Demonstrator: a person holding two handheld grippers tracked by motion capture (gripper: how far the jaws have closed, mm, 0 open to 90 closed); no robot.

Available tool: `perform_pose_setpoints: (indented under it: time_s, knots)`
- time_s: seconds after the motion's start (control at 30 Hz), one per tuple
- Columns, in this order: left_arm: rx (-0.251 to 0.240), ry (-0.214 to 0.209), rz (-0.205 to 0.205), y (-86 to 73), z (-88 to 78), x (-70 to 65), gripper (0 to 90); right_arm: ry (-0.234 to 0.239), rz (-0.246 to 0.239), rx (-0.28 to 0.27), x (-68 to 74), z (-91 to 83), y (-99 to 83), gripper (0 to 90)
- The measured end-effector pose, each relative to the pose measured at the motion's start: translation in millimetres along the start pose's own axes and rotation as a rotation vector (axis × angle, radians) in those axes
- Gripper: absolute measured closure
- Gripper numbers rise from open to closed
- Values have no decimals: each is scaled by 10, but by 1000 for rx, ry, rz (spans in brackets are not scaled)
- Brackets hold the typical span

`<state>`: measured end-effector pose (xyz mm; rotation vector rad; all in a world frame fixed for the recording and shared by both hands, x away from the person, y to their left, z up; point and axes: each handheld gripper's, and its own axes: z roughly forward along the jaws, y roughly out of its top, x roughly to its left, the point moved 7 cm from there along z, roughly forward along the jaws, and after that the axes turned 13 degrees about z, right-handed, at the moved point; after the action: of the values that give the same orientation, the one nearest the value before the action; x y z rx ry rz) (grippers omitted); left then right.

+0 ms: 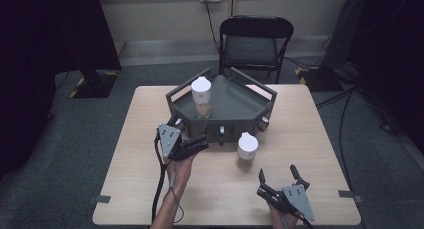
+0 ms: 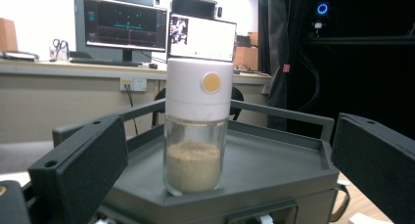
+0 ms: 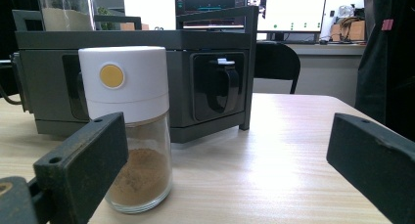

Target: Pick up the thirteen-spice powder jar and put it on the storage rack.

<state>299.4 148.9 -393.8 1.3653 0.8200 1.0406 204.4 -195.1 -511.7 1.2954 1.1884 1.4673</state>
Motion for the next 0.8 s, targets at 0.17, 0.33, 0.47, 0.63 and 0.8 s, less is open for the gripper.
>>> perform_pose_setpoints:
  time_s: [0.17,0.33,0.47,0.63,0.8]
  knots:
    - [0,4,-12,-27,-85,24,0,-1,-1,3,4,2,3,4]
    - [-6,10,-8,-102,-213,24,0,-3,-1,2,5,2,2,4]
    - [4,29,-5,-184,-336,29,0,-3,-1,3,6,2,3,4]
    - [10,46,-8,-297,-468,35,1,0,-2,4,3,2,3,4]
    - [11,57,-39,-400,-581,25,1,1,-2,2,2,1,1,4]
